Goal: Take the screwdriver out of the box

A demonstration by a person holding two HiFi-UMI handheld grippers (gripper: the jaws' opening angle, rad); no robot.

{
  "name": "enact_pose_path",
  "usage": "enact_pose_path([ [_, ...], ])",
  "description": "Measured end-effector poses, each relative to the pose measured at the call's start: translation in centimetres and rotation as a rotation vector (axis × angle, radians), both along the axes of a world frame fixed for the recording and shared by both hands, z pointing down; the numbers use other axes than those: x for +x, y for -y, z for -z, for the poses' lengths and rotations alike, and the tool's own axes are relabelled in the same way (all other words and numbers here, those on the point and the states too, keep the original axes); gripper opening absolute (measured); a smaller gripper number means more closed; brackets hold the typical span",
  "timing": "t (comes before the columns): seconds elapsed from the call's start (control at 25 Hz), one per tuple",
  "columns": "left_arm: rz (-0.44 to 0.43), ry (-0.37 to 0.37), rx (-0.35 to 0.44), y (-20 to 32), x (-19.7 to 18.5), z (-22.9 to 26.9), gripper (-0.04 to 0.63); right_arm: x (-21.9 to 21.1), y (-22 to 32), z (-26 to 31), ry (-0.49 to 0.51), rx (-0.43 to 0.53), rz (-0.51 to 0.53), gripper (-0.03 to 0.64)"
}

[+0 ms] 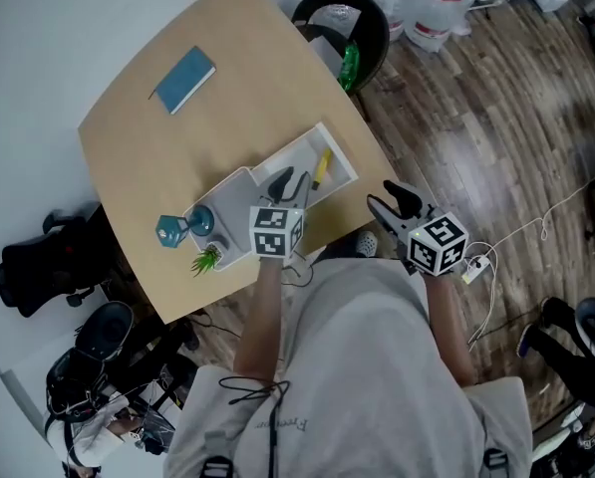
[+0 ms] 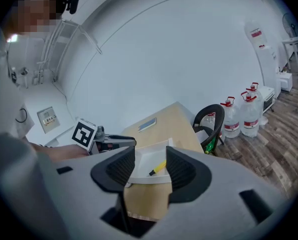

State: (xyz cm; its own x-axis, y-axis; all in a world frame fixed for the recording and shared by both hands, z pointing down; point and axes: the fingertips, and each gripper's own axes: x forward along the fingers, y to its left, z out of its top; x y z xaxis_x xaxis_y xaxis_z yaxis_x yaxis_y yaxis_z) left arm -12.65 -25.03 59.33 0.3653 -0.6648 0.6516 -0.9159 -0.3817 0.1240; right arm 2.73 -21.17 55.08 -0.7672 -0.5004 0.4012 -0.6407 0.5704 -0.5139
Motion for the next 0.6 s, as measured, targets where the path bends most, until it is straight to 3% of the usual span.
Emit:
enact_pose_path([
  [0.16, -0.020, -0.013, -0.043, 1.3, 0.4, -1.8, 0.118, 0.2, 1.2, -1.0, -0.027, -0.035, -0.025, 0.195],
  [0.36, -0.033, -0.032, -0.085, 2.6, 0.8, -3.7, 0.118, 1.3, 2.8, -0.7, -0.093, 0.010, -0.059, 0.186],
  [0.6, -0.079, -0.029, -0.145, 3.5, 2.2, -6.3, 0.118, 2.2, 4.0, -1.1, -0.099, -0.007, -0.095, 0.183],
])
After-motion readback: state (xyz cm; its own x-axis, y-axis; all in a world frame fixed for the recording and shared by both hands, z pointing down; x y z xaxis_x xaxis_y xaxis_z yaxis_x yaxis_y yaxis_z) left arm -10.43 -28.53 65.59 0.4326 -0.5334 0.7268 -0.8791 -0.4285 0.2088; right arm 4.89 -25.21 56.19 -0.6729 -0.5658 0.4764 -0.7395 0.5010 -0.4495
